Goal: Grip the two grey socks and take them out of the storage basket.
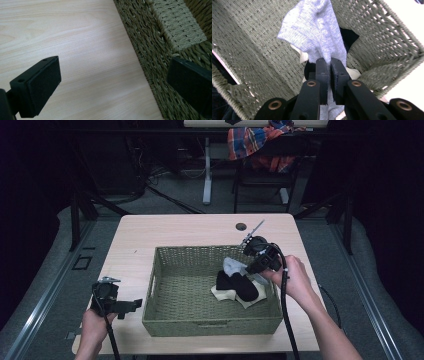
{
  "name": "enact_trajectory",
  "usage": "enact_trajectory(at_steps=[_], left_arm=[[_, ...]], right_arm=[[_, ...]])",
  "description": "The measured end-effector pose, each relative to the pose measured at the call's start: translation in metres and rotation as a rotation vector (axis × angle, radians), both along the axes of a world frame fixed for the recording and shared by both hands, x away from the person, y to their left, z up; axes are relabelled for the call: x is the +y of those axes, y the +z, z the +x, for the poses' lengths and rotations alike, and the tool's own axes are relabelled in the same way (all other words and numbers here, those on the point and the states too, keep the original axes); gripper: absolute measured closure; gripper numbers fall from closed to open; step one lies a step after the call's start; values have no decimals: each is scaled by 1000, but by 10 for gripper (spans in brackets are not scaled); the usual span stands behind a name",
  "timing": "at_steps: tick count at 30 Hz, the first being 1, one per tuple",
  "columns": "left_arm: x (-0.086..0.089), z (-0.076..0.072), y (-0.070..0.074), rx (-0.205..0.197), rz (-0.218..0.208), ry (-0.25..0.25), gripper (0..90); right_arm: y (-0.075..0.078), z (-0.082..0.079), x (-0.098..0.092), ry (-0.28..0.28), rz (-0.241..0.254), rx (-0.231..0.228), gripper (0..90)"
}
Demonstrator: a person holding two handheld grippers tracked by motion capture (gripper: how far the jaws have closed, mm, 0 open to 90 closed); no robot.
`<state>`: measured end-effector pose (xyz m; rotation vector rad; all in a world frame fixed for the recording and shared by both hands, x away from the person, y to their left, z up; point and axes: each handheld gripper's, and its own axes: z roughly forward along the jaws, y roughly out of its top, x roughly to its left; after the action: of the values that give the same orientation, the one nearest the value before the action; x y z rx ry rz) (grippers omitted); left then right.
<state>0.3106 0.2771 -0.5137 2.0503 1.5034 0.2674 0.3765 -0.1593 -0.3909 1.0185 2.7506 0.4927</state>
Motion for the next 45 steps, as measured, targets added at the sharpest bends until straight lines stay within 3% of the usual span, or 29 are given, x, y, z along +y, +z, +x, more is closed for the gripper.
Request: enact_trajectory(at_steps=[11, 18, 35, 45], left_arm=[[-1, 0, -1, -3, 1, 2, 0], [0, 0, 0, 3, 2, -1, 0], [0, 0, 0, 2, 0, 1, 0], [0, 0, 0, 1, 0, 0, 0]], right_arm=[[23, -4, -23, -42, 49, -56, 860], [30, -2, -41, -79, 42, -74, 860], [36, 4, -87, -193, 48, -90, 861], [31, 10, -120, -280, 60, -83, 863]])
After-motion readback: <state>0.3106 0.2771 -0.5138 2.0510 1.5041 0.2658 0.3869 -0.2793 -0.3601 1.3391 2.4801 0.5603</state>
